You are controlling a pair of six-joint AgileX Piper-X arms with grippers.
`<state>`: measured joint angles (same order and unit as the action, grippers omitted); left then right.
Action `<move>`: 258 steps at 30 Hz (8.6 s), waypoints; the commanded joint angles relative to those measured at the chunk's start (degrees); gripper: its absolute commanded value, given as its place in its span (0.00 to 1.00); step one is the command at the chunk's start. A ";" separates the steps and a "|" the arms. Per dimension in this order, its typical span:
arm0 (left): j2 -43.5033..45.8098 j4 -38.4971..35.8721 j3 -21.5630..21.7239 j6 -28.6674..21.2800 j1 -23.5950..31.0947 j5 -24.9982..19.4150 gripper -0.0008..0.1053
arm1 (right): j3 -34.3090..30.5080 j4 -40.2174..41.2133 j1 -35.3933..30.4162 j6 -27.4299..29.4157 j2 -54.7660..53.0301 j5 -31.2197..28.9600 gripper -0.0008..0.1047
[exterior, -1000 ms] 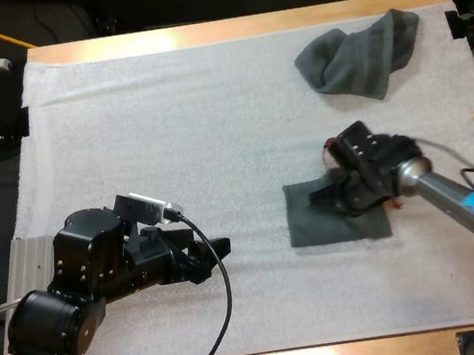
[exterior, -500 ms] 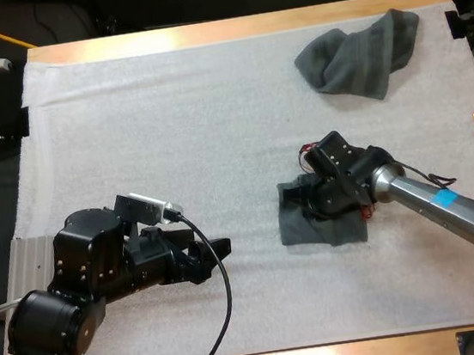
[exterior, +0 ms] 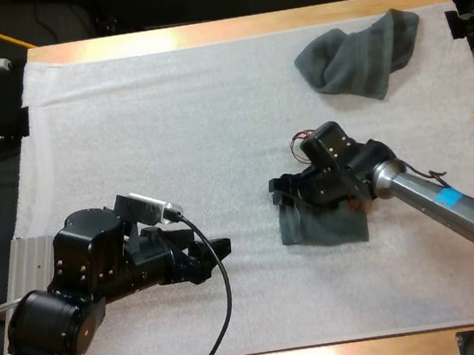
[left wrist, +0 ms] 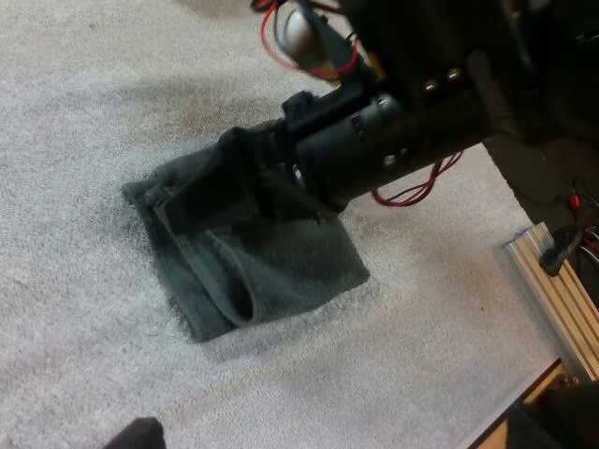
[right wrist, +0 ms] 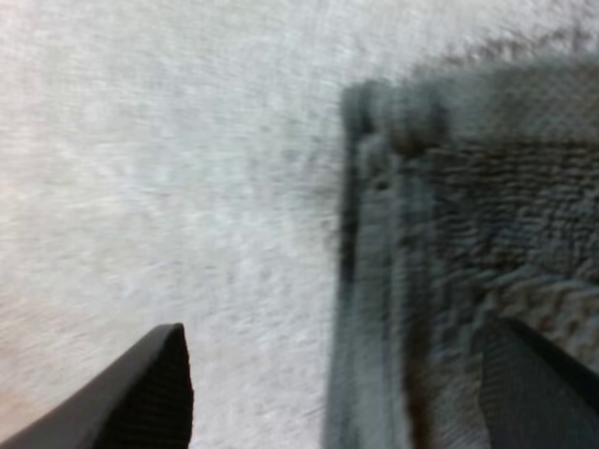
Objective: Pick towel from pile, fold and stack
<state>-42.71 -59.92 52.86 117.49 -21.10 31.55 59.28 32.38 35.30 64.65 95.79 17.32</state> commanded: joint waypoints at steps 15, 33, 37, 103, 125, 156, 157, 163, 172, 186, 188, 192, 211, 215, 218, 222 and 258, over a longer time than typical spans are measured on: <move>0.30 -0.27 0.33 0.61 -0.01 0.46 0.66 | -0.94 -0.96 8.68 -6.49 2.56 0.02 0.60; 0.30 -0.39 0.33 0.61 -0.01 0.46 0.66 | -0.66 3.29 10.03 -2.16 -13.84 -10.00 0.60; 0.30 -0.28 0.33 0.50 -0.01 0.46 0.66 | -0.66 10.05 10.03 0.93 -22.12 -14.65 0.60; -57.84 43.15 -1.88 19.59 -10.94 5.64 0.68 | -0.66 39.87 10.03 3.72 -53.96 -24.03 0.60; -63.43 34.72 7.87 19.17 -17.39 5.10 0.01 | -0.66 39.87 10.03 3.72 -53.96 -24.03 0.60; -53.23 -4.35 11.68 -25.25 24.57 -39.61 0.01 | -0.66 39.87 10.03 3.72 -53.96 -24.03 0.60; -53.23 -4.31 11.68 -25.25 25.41 -39.74 0.01 | -0.66 39.87 10.03 3.72 -53.96 -24.03 0.60; -53.23 -4.51 11.68 -25.25 28.07 -40.09 0.01 | -0.66 39.87 10.03 3.72 -53.96 -23.92 0.60; -53.22 -4.57 11.68 -24.97 29.81 -43.38 0.68 | -0.66 39.87 10.03 3.72 -53.96 -23.92 0.60; -49.73 3.50 13.01 -17.92 29.81 -29.45 0.57 | -0.66 39.87 10.03 3.61 -53.96 -23.89 0.60; -50.59 4.91 13.01 -16.37 29.81 -29.11 0.57 | -0.66 39.87 10.03 3.53 -53.96 -23.56 0.60; -52.62 6.74 13.01 -15.81 29.81 -29.11 0.57 | -0.66 39.87 10.03 3.53 -53.96 -23.56 0.60; -52.01 6.28 14.05 -17.53 29.81 -29.03 0.57 | -0.66 39.87 10.03 2.84 -53.96 -23.56 0.60; -46.82 4.14 14.05 -17.53 29.81 -28.21 0.57 | -0.66 39.87 10.03 2.84 -53.96 -23.56 0.60; -43.96 1.56 13.93 -17.53 29.81 -28.21 0.57 | -0.66 39.87 10.03 2.84 -53.96 -23.56 0.60; -42.21 -0.02 12.21 -17.53 29.81 -28.31 0.57 | -0.66 39.87 10.03 2.84 -53.96 -23.34 0.60; -31.19 7.74 6.16 -17.04 29.45 -18.69 0.57 | -0.66 38.91 10.03 3.37 -53.96 -22.03 0.60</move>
<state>-74.22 -52.17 58.74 100.03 8.54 12.33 58.32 71.65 45.32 67.70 41.96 -4.98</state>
